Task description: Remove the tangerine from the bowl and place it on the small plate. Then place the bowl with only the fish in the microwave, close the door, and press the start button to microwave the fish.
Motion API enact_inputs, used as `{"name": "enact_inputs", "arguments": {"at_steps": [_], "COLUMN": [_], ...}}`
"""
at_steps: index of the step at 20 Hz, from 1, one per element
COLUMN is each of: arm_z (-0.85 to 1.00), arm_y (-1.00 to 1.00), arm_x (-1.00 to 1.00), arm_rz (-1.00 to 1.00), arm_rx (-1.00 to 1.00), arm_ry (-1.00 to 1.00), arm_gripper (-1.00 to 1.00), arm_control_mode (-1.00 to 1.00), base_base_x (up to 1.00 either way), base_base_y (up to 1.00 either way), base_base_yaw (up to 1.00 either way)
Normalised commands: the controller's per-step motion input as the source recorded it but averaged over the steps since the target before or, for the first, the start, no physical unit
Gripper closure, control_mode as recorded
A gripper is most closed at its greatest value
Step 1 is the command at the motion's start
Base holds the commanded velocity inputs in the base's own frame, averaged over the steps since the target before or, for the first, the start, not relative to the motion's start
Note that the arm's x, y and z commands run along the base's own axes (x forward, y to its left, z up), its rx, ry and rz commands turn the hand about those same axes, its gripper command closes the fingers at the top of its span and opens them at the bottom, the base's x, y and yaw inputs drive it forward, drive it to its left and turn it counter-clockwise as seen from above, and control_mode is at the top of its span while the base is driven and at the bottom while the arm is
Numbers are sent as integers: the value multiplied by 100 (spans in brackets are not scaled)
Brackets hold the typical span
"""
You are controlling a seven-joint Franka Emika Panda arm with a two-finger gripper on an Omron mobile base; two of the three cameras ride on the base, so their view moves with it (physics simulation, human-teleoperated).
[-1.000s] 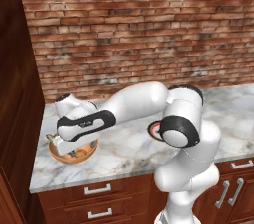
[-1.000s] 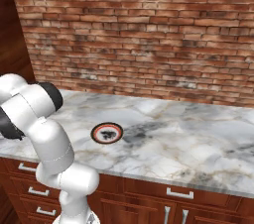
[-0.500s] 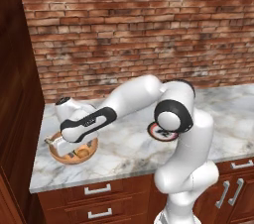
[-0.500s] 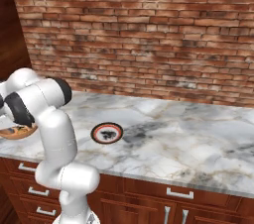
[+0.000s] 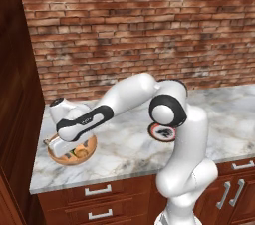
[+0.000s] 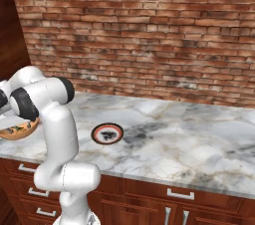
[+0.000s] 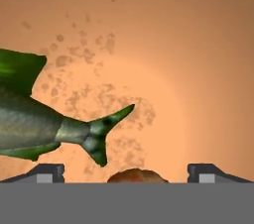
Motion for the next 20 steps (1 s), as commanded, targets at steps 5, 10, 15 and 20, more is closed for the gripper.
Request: {"name": "enact_inputs", "arguments": {"at_steps": [5,10,15,20], "arm_z": [-4,-10,0,-5], "arm_y": [0,-18,-37,-32], "arm_x": [-17,-6,0,-10], "arm_rz": [0,1,2,4], "arm_rx": [0,1,3,3], "arm_ry": [0,0,0,0], "arm_gripper": [-100,-100,-100,-100], "arm_control_mode": [-100,-100,-100,-100], "base_base_x": [0,0,0,0], "base_base_y": [0,0,0,0], "base_base_yaw": [0,0,0,0]}}
